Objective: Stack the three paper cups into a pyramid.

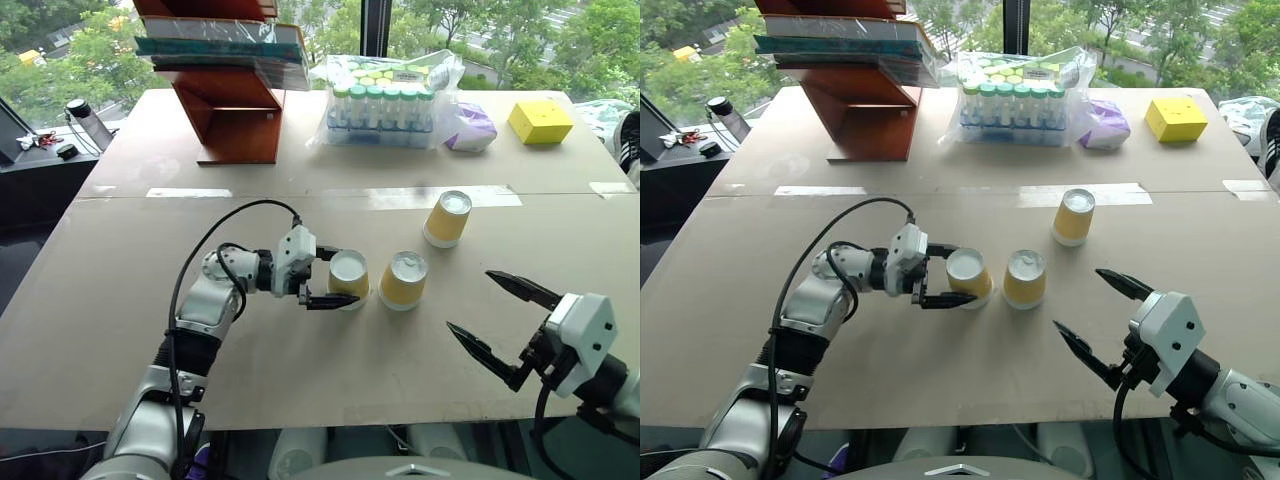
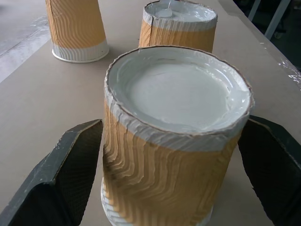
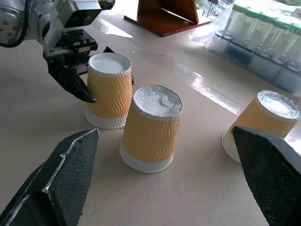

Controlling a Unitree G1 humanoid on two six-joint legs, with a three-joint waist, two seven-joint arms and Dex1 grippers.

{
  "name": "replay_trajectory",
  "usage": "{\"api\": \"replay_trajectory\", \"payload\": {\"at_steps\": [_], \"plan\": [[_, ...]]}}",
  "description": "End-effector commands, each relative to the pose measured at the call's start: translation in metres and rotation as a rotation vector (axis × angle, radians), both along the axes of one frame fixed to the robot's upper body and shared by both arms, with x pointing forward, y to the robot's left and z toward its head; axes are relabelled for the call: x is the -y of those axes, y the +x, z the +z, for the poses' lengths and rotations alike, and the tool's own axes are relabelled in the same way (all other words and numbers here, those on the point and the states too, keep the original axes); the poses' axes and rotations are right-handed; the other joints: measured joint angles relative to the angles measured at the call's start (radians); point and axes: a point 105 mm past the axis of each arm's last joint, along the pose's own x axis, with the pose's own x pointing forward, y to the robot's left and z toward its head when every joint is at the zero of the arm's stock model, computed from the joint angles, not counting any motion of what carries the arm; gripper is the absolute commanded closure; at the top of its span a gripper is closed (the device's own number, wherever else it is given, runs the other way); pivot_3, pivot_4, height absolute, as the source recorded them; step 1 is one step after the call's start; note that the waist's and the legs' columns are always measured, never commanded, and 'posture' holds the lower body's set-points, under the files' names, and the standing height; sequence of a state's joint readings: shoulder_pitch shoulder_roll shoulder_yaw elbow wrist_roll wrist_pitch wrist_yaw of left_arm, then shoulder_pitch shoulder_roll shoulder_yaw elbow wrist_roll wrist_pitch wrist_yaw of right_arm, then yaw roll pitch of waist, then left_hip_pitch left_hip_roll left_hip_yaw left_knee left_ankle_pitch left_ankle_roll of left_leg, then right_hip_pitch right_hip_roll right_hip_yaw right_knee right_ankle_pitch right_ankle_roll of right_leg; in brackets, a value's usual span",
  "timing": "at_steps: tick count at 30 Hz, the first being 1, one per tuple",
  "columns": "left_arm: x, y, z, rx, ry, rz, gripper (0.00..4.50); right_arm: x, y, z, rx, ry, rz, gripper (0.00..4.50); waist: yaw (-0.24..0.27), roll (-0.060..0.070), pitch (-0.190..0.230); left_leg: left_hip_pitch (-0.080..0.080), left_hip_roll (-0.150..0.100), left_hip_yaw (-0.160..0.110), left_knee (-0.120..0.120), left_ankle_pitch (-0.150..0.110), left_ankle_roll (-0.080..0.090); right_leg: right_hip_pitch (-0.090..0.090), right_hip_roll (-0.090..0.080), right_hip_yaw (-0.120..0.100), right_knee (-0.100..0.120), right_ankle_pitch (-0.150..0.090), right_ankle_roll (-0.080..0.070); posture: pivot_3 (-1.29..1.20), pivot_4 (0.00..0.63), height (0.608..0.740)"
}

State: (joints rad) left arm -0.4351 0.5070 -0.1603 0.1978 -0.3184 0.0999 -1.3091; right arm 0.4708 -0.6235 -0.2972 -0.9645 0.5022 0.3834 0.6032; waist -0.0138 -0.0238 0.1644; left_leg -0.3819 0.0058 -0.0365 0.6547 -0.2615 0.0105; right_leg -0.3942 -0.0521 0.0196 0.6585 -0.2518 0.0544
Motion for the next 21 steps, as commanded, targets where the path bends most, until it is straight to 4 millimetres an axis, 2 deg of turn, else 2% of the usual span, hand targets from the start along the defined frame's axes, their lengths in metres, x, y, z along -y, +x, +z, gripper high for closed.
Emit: {"api": "replay_trajectory", "payload": {"at_steps": [1,4,11,12,13,19,20,21], "plan": [[-0.017,-0.003,0.013,0.016,-0.025,0.040,0.05,0.000,0.005,0.007,0.027,0.009,-0.003,0.00,-0.002,0.000,0.000,0.000,0.000,0.000,0.000,0.000,0.000,0.000,0.000,0.000,0.000,0.000,0.000,0.00,0.150,0.740],[-0.026,-0.008,0.005,0.004,0.009,0.051,0.05,-0.001,0.009,0.007,0.030,0.006,0.007,0.00,0.001,0.000,0.000,0.000,0.001,0.000,0.000,0.000,0.000,0.000,0.001,0.000,0.001,0.000,0.000,0.00,0.150,0.740],[-0.032,-0.006,-0.006,0.043,0.056,0.086,0.05,0.001,0.013,0.008,0.046,-0.016,0.012,0.00,0.009,0.000,0.000,-0.001,0.000,0.000,0.000,0.000,0.000,0.000,-0.001,-0.001,-0.001,0.000,0.000,0.00,0.150,0.740],[-0.033,-0.006,-0.007,0.047,0.065,0.081,0.55,0.001,0.013,0.008,0.048,-0.016,0.011,0.00,0.008,0.000,0.000,-0.001,0.000,0.000,0.000,0.000,0.000,0.000,-0.001,0.000,-0.001,0.000,0.000,0.00,0.150,0.740],[-0.033,-0.006,-0.008,0.045,0.069,0.074,0.80,0.001,0.013,0.008,0.048,-0.017,0.010,0.00,0.007,0.000,0.000,-0.001,0.000,0.000,0.000,0.000,0.000,0.000,-0.001,0.000,0.000,0.000,0.000,0.00,0.150,0.740],[-0.022,-0.006,-0.009,0.053,0.064,0.025,3.72,0.003,0.010,0.007,0.047,-0.023,-0.007,0.00,0.004,0.000,0.000,-0.001,0.000,0.000,0.000,0.000,0.000,0.000,0.000,-0.001,0.000,0.000,0.000,0.00,0.150,0.740],[-0.021,-0.006,-0.009,0.052,0.063,0.018,4.00,0.004,0.010,0.007,0.047,-0.024,-0.010,0.00,0.005,0.000,0.000,-0.001,0.000,0.000,0.000,0.000,0.000,0.000,0.000,-0.001,0.000,0.000,0.000,0.00,0.150,0.740],[-0.020,-0.006,-0.009,0.051,0.063,0.012,4.47,0.004,0.009,0.007,0.046,-0.025,-0.012,0.00,0.005,0.000,0.000,-0.001,0.000,0.001,0.000,0.000,0.000,0.000,0.000,-0.001,0.000,0.000,0.000,0.00,0.150,0.740]]}}
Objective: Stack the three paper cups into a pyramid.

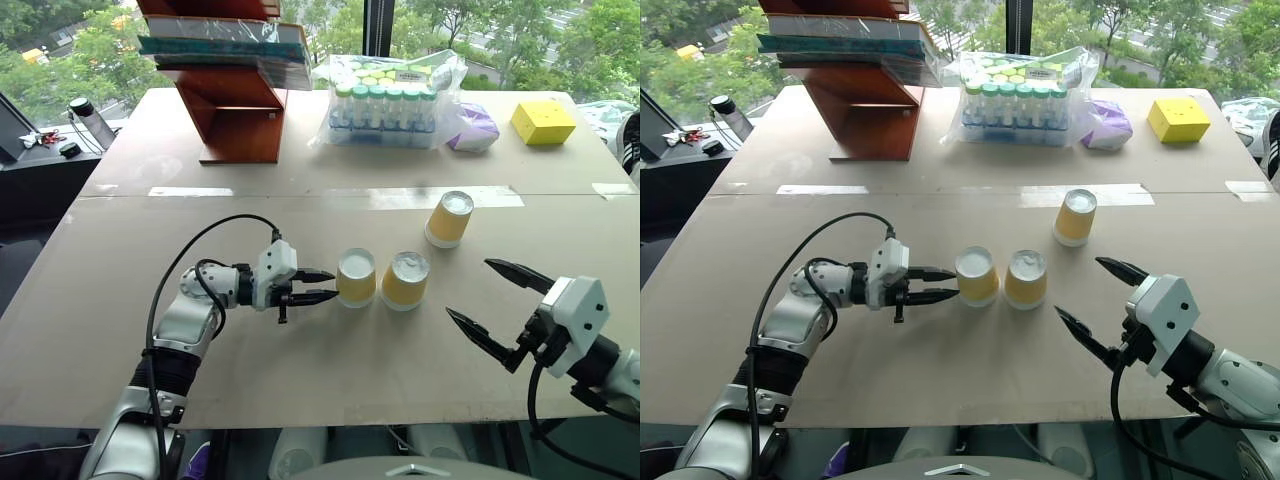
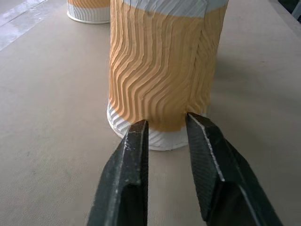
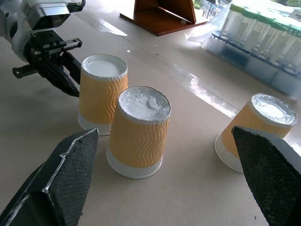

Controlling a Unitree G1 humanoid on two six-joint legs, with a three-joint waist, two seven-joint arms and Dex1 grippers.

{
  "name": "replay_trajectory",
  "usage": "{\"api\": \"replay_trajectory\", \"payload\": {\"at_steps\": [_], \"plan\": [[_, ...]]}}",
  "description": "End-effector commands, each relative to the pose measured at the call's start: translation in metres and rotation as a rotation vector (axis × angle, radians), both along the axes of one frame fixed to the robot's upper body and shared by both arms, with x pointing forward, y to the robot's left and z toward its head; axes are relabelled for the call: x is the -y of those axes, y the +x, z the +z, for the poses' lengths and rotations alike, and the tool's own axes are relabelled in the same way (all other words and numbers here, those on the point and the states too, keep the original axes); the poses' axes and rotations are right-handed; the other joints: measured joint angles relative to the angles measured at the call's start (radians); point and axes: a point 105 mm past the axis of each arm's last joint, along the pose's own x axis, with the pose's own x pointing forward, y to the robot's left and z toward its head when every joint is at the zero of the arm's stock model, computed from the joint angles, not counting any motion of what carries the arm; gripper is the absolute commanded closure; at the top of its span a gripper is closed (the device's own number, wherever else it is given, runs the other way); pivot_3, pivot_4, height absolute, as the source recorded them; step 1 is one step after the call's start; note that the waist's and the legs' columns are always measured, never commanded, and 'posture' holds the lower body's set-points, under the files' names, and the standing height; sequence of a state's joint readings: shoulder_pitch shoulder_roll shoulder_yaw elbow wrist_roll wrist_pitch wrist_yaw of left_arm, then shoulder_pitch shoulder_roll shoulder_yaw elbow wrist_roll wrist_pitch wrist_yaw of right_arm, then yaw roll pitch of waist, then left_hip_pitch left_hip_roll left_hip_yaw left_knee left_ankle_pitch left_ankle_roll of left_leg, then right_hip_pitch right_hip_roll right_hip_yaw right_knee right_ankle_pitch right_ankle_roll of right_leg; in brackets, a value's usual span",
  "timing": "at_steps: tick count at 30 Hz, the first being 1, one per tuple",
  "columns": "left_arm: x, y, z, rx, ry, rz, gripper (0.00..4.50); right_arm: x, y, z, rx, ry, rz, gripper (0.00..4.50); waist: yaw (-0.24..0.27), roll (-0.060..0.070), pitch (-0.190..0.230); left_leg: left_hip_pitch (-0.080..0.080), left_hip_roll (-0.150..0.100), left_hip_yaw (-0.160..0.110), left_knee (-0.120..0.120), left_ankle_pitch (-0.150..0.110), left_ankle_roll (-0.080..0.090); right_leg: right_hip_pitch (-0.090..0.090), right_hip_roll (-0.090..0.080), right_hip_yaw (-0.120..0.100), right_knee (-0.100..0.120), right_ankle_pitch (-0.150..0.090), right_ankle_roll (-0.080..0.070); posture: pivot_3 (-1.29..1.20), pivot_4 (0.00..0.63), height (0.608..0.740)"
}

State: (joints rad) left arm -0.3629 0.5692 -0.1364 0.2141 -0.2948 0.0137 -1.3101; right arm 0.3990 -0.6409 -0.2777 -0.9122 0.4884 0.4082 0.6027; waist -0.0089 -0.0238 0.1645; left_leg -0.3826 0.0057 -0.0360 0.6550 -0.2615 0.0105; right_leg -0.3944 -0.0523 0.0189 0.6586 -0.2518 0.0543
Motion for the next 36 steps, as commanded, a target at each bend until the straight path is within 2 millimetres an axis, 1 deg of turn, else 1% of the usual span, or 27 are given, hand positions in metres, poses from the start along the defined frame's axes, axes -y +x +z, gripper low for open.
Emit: {"api": "replay_trajectory", "payload": {"at_steps": [1,6,10,12,13,14,15,17,20,22,23,25,28,32,36], "plan": [[0.006,0.001,0.006,0.029,0.000,-0.042,4.47,0.000,-0.003,0.009,0.050,-0.008,-0.006,0.00,0.000,0.000,0.000,0.000,0.000,0.000,0.000,0.000,0.000,0.000,0.000,0.000,0.000,0.000,0.000,0.00,0.150,0.740],[0.007,0.006,0.011,0.027,-0.012,-0.037,4.47,0.001,-0.005,0.008,0.038,0.001,-0.021,0.00,-0.001,0.000,0.000,0.000,0.000,0.000,0.000,0.000,0.000,0.000,0.000,0.000,0.000,0.000,0.000,0.00,0.150,0.740],[-0.002,0.006,0.018,0.002,-0.049,-0.018,4.47,0.001,-0.001,0.005,0.004,0.022,-0.041,0.00,-0.003,0.000,0.000,0.001,0.000,0.000,0.000,0.000,0.000,0.000,0.000,0.000,0.000,0.000,0.000,0.00,0.150,0.740],[-0.013,-0.002,0.028,-0.046,-0.092,-0.030,4.47,0.012,0.014,0.002,-0.036,0.054,-0.120,0.00,-0.009,-0.001,0.000,0.000,0.000,0.000,0.000,0.000,0.000,0.000,0.000,0.001,0.000,0.000,0.000,0.00,0.150,0.740],[-0.019,-0.005,0.035,-0.057,-0.118,-0.028,4.47,0.024,0.027,0.003,-0.024,0.063,-0.199,0.00,-0.016,-0.001,0.000,0.001,0.001,0.000,0.000,0.000,0.000,0.000,0.001,0.001,0.000,0.000,0.000,0.00,0.150,0.740],[-0.023,-0.007,0.040,-0.066,-0.140,-0.019,3.96,0.030,0.036,0.004,-0.021,0.077,-0.238,0.00,-0.017,-0.001,0.000,0.001,0.001,0.000,0.000,0.000,0.000,0.000,0.001,0.002,0.000,0.000,0.000,0.00,0.150,0.740],[-0.027,-0.008,0.044,-0.064,-0.151,-0.001,3.68,0.031,0.041,0.006,-0.019,0.073,-0.240,0.00,-0.015,-0.001,0.001,0.001,0.002,0.000,0.000,0.000,0.000,0.000,0.001,0.002,0.001,0.000,0.000,0.00,0.150,0.740],[-0.033,-0.010,0.052,-0.063,-0.172,0.030,2.77,0.032,0.052,0.008,-0.015,0.071,-0.242,0.00,-0.008,0.000,0.001,0.001,0.002,0.000,0.000,0.000,0.000,0.000,0.000,0.002,0.001,0.000,0.000,0.00,0.150,0.740],[-0.039,-0.018,0.069,-0.069,-0.207,0.043,1.34,0.027,0.072,0.010,-0.027,0.091,-0.231,0.00,-0.006,0.000,0.001,0.001,0.002,0.000,0.000,0.000,0.000,-0.001,0.001,0.001,0.001,0.000,0.000,0.00,0.150,0.740],[-0.044,-0.023,0.077,-0.076,-0.210,0.065,0.39,0.023,0.089,0.011,-0.036,0.102,-0.228,0.00,-0.007,0.000,0.002,0.000,0.002,0.000,0.000,0.000,0.000,-0.001,0.000,0.002,0.000,0.000,0.000,0.00,0.150,0.740],[-0.045,-0.026,0.080,-0.077,-0.209,0.076,0.02,0.027,0.100,0.012,-0.041,0.119,-0.264,0.00,-0.007,0.000,0.002,0.000,0.002,0.000,0.000,0.000,0.000,-0.001,0.000,0.002,0.000,0.000,0.000,0.00,0.150,0.740],[-0.047,-0.030,0.083,-0.075,-0.204,0.094,0.02,0.030,0.114,0.011,-0.062,0.140,-0.295,0.00,-0.006,0.001,0.002,0.000,0.002,0.000,0.000,0.000,0.000,-0.002,0.000,0.002,0.001,0.000,0.000,0.00,0.150,0.740],[-0.048,-0.035,0.086,-0.073,-0.199,0.124,0.02,0.031,0.130,0.005,-0.106,0.156,-0.319,0.00,-0.003,0.001,0.002,-0.001,0.002,0.000,-0.001,0.000,0.000,-0.002,0.000,0.001,0.000,0.000,0.000,0.00,0.150,0.740],[-0.051,-0.039,0.083,-0.078,-0.197,0.164,0.02,0.026,0.147,0.000,-0.140,0.185,-0.310,0.00,-0.006,0.001,0.002,-0.001,0.002,0.000,-0.002,0.000,0.000,-0.003,0.000,0.002,0.000,0.000,0.000,0.00,0.150,0.740],[-0.051,-0.044,0.080,-0.083,-0.199,0.183,0.02,0.017,0.164,-0.001,-0.164,0.233,-0.290,0.00,-0.011,0.002,0.003,0.000,0.002,0.001,-0.002,0.000,0.000,-0.003,0.000,0.003,0.000,0.000,0.000,0.00,0.150,0.740]]}}
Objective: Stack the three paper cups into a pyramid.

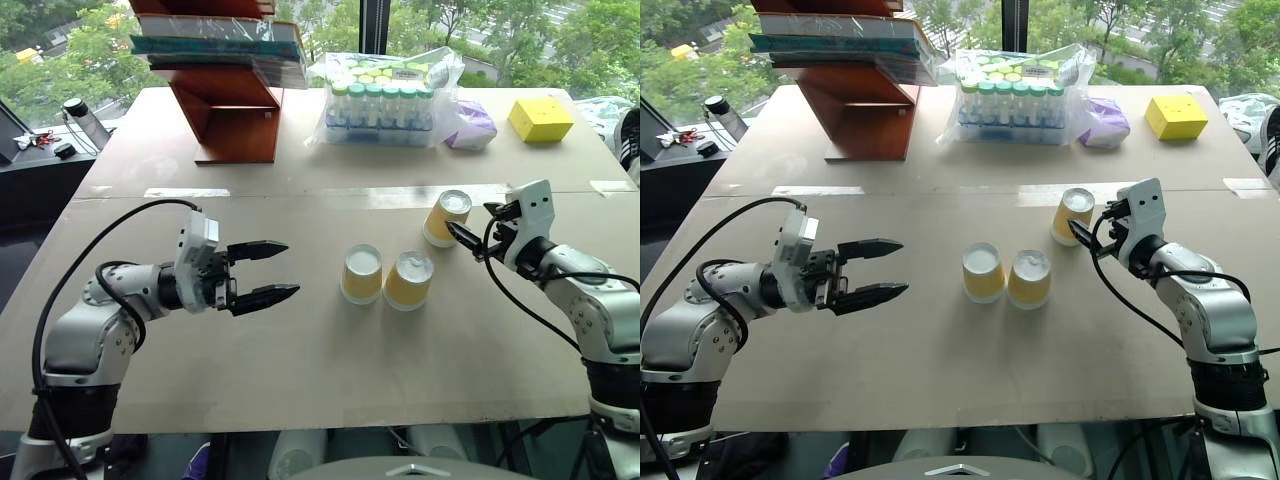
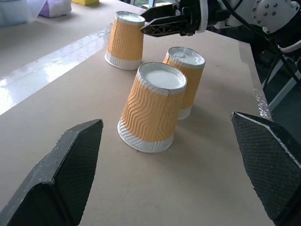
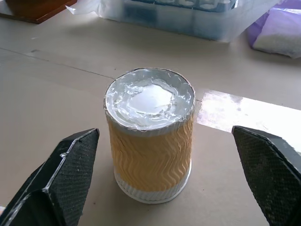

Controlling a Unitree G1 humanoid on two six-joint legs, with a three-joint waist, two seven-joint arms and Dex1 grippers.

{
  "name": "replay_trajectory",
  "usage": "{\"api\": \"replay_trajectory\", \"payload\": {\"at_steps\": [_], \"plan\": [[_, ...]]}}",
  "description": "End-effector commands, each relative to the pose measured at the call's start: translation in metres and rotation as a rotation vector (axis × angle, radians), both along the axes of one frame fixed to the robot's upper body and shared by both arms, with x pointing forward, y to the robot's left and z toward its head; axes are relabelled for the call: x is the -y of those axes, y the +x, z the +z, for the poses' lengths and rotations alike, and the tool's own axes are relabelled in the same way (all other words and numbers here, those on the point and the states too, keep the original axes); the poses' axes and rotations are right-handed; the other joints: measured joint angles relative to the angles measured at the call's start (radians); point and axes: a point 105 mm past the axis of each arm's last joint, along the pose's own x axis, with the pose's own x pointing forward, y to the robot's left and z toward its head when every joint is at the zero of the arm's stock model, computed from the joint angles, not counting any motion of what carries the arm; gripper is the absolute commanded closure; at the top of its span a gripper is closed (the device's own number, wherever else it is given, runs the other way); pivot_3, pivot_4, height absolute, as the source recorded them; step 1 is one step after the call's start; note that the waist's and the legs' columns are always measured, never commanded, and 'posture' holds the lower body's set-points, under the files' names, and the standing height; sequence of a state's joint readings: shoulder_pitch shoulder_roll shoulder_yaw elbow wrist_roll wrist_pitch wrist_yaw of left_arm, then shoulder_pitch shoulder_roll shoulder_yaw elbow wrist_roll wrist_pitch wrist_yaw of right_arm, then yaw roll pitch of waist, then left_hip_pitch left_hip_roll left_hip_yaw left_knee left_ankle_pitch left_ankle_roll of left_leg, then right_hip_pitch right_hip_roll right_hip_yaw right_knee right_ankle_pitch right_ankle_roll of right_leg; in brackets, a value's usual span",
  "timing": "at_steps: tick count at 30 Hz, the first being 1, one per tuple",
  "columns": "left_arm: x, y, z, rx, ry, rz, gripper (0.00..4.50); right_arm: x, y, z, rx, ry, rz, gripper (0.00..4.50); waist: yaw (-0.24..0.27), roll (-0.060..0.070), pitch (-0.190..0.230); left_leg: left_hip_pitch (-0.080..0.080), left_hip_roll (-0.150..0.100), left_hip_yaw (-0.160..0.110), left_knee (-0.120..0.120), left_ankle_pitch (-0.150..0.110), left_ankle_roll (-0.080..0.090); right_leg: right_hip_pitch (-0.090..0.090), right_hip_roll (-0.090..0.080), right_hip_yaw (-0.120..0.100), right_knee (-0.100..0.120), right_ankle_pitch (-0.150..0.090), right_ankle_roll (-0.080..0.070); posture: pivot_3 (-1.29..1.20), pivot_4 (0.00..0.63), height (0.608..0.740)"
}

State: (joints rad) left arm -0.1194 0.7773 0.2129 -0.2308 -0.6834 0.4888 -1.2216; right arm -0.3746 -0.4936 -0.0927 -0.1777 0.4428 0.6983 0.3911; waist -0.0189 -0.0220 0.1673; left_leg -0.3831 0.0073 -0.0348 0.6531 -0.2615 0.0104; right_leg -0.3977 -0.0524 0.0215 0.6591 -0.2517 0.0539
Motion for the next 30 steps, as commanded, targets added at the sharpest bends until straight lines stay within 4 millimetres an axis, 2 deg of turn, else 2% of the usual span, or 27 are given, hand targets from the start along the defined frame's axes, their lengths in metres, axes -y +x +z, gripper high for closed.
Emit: {"api": "replay_trajectory", "payload": {"at_steps": [1,4,9,10,12,15,17,19,22,24,30], "plan": [[0.001,-0.004,0.011,0.049,-0.007,0.005,0.02,-0.006,0.012,0.013,0.043,0.045,0.016,0.00,0.000,0.000,0.000,0.000,0.000,0.000,0.000,0.000,0.000,0.000,0.000,0.000,0.000,0.000,0.000,0.00,0.150,0.740],[0.001,-0.004,0.010,0.054,-0.010,0.024,0.02,-0.010,0.024,0.010,0.036,0.036,0.031,0.00,0.001,0.001,0.000,0.000,0.000,0.000,0.000,0.000,0.000,0.000,0.000,0.000,0.000,0.000,0.000,0.00,0.150,0.740],[-0.005,-0.004,0.008,0.053,-0.010,0.047,0.00,-0.007,0.024,0.011,0.058,0.000,0.074,2.15,0.004,0.001,0.000,-0.001,0.000,0.000,0.000,0.000,0.000,0.000,0.000,0.000,-0.001,0.000,0.000,0.00,0.150,0.740],[-0.005,-0.005,0.007,0.054,-0.006,0.046,0.00,-0.006,0.023,0.013,0.068,-0.009,0.082,2.35,0.004,0.001,0.001,-0.001,0.000,0.000,0.000,0.000,0.000,0.000,0.000,0.000,-0.001,0.000,0.000,0.00,0.150,0.740],[-0.004,-0.007,0.006,0.036,-0.005,0.025,0.00,-0.006,0.019,0.025,0.117,-0.020,0.112,2.35,0.004,0.001,0.001,-0.001,0.000,0.000,0.000,0.000,0.000,0.000,0.000,0.000,-0.001,0.000,0.000,0.00,0.150,0.740],[-0.004,-0.006,0.006,0.058,0.008,0.024,0.00,-0.019,0.003,0.053,0.209,-0.046,0.237,2.35,0.003,0.003,0.002,-0.001,0.000,0.000,0.000,0.000,0.000,0.000,0.000,0.000,-0.001,0.000,0.000,0.00,0.150,0.740],[-0.006,-0.004,0.008,0.073,0.000,0.040,0.00,-0.035,-0.015,0.075,0.247,-0.045,0.346,2.35,0.002,0.004,0.003,-0.001,0.000,0.000,-0.001,0.000,0.000,-0.001,0.000,0.000,-0.001,0.000,0.000,0.00,0.150,0.740],[-0.007,-0.008,0.015,0.087,-0.056,-0.015,0.00,-0.058,-0.040,0.091,0.244,-0.071,0.487,2.35,-0.001,0.005,0.003,-0.001,0.001,0.000,-0.001,0.000,0.000,-0.002,0.000,0.000,0.000,0.000,0.000,0.00,0.150,0.740],[-0.013,-0.011,0.021,0.082,-0.087,-0.077,0.00,-0.085,-0.070,0.093,0.193,-0.106,0.628,2.35,0.000,0.005,0.003,-0.002,0.002,0.000,-0.001,0.000,0.000,-0.004,0.000,0.000,0.001,0.000,0.000,0.00,0.150,0.740],[-0.018,-0.011,0.024,0.059,-0.090,-0.098,0.00,-0.097,-0.082,0.089,0.159,-0.120,0.681,2.35,0.002,0.004,0.002,-0.003,0.002,-0.002,-0.001,0.000,0.000,-0.004,0.001,-0.002,0.001,0.000,0.000,0.00,0.150,0.740],[-0.028,-0.012,0.025,-0.006,-0.086,-0.151,0.00,-0.115,-0.094,0.080,0.110,-0.151,0.736,2.35,0.003,0.004,0.002,-0.005,0.000,-0.001,0.000,0.000,0.000,-0.004,-0.002,-0.002,-0.001,0.000,0.000,0.00,0.150,0.740]]}}
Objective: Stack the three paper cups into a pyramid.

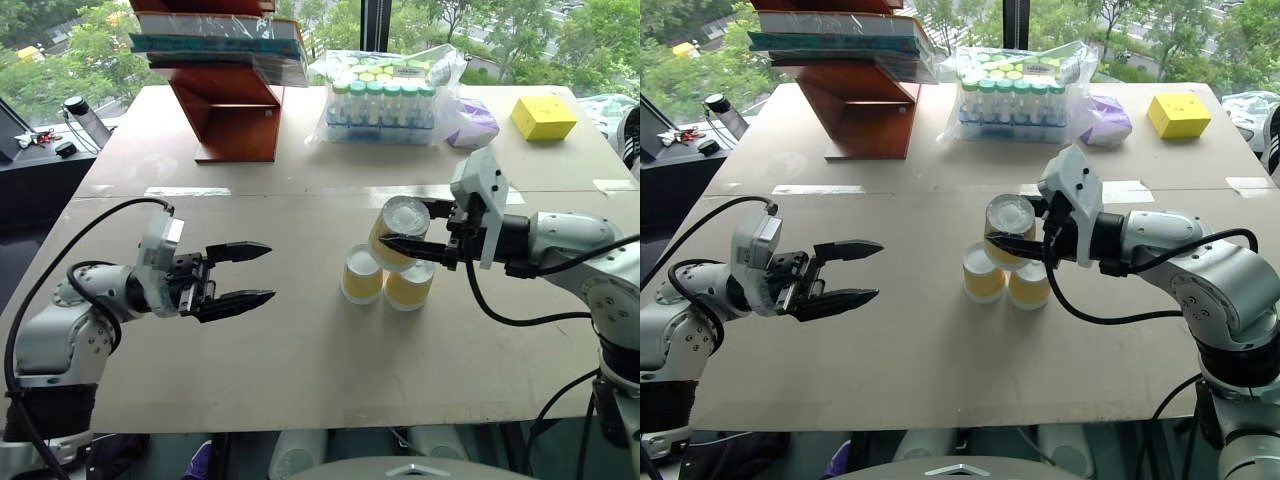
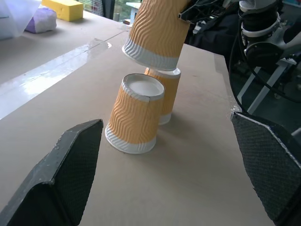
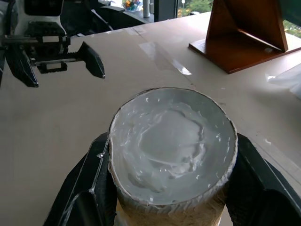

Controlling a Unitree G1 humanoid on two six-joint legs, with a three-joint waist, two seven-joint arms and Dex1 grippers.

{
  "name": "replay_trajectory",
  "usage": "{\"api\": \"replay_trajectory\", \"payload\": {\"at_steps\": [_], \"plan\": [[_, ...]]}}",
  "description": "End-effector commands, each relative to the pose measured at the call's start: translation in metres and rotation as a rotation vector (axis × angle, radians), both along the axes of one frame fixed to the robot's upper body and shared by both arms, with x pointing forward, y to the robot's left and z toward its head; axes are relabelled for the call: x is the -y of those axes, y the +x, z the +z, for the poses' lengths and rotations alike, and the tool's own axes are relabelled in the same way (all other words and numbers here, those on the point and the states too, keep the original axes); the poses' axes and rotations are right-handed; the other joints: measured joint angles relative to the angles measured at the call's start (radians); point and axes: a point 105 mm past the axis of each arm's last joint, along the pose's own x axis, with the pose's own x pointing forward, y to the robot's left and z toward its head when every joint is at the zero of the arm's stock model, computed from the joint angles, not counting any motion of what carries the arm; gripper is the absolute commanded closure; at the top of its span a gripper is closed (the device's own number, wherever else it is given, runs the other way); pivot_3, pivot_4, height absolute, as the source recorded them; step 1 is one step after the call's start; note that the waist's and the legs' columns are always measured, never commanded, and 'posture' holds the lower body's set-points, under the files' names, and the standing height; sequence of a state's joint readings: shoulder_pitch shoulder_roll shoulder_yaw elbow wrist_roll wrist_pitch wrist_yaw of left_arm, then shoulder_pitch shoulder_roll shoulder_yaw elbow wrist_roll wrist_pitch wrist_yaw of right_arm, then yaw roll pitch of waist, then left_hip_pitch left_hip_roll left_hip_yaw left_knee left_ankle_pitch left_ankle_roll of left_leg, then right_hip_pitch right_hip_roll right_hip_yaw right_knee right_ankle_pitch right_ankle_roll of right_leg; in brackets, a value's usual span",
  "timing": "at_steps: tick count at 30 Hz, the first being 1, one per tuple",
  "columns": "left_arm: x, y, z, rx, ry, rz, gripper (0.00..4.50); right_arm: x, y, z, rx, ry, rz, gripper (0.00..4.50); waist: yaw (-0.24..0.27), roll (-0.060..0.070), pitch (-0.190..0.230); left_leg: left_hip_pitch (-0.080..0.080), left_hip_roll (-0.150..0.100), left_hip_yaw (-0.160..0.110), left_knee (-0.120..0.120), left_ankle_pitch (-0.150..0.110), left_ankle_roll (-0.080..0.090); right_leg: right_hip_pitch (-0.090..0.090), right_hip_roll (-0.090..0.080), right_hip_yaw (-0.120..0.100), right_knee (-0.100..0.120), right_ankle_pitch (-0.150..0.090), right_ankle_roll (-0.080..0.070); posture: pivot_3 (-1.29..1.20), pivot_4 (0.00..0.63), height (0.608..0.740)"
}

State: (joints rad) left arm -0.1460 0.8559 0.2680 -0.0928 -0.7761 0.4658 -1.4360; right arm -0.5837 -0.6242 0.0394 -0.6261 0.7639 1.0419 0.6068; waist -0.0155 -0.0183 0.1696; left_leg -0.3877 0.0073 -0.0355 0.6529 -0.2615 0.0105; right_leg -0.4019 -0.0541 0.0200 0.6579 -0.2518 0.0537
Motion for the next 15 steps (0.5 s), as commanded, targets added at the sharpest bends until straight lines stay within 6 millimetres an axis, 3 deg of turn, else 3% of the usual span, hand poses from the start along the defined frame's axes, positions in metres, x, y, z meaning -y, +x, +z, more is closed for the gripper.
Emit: {"api": "replay_trajectory", "payload": {"at_steps": [1,5,7,8,10,15], "plan": [[-0.003,-0.002,0.009,0.020,-0.018,-0.028,0.00,-0.008,-0.007,0.004,0.029,-0.012,0.024,2.35,0.000,0.000,0.000,-0.001,0.000,0.000,0.000,0.000,0.000,0.000,0.000,0.000,0.000,0.000,0.000,0.00,0.150,0.740],[-0.001,-0.002,0.008,0.027,-0.017,-0.027,0.00,-0.003,-0.007,-0.015,-0.005,-0.081,0.015,2.35,0.000,0.000,0.000,-0.007,0.000,-0.001,0.000,0.000,0.000,-0.007,0.000,-0.001,0.001,0.000,0.000,0.00,0.150,0.740],[-0.001,-0.004,0.007,0.024,-0.016,-0.029,0.00,0.000,-0.006,-0.016,-0.017,-0.081,0.006,1.27,0.000,-0.001,0.000,-0.008,0.000,-0.001,0.000,0.000,0.000,-0.008,0.000,-0.001,0.002,0.000,0.000,0.00,0.150,0.740],[0.000,-0.005,0.006,0.020,-0.017,-0.031,0.00,0.001,-0.006,-0.016,-0.020,-0.081,0.006,1.00,0.000,-0.001,0.000,-0.008,0.000,-0.001,0.000,0.000,0.000,-0.008,0.000,-0.001,0.002,0.000,0.000,0.00,0.150,0.740],[0.001,-0.006,0.005,0.015,-0.018,-0.033,0.00,0.003,-0.006,-0.015,-0.017,-0.083,0.008,0.03,-0.001,-0.001,0.000,-0.008,0.000,-0.001,0.000,0.000,0.000,-0.008,0.000,-0.001,0.002,0.000,0.000,0.00,0.150,0.740],[0.007,-0.005,0.005,0.010,-0.027,-0.037,0.00,0.010,-0.009,0.012,0.067,-0.042,0.005,0.03,-0.001,-0.001,0.000,-0.009,0.000,-0.001,0.001,0.000,0.000,-0.008,0.000,-0.001,0.002,0.000,0.000,0.00,0.150,0.740]]}}
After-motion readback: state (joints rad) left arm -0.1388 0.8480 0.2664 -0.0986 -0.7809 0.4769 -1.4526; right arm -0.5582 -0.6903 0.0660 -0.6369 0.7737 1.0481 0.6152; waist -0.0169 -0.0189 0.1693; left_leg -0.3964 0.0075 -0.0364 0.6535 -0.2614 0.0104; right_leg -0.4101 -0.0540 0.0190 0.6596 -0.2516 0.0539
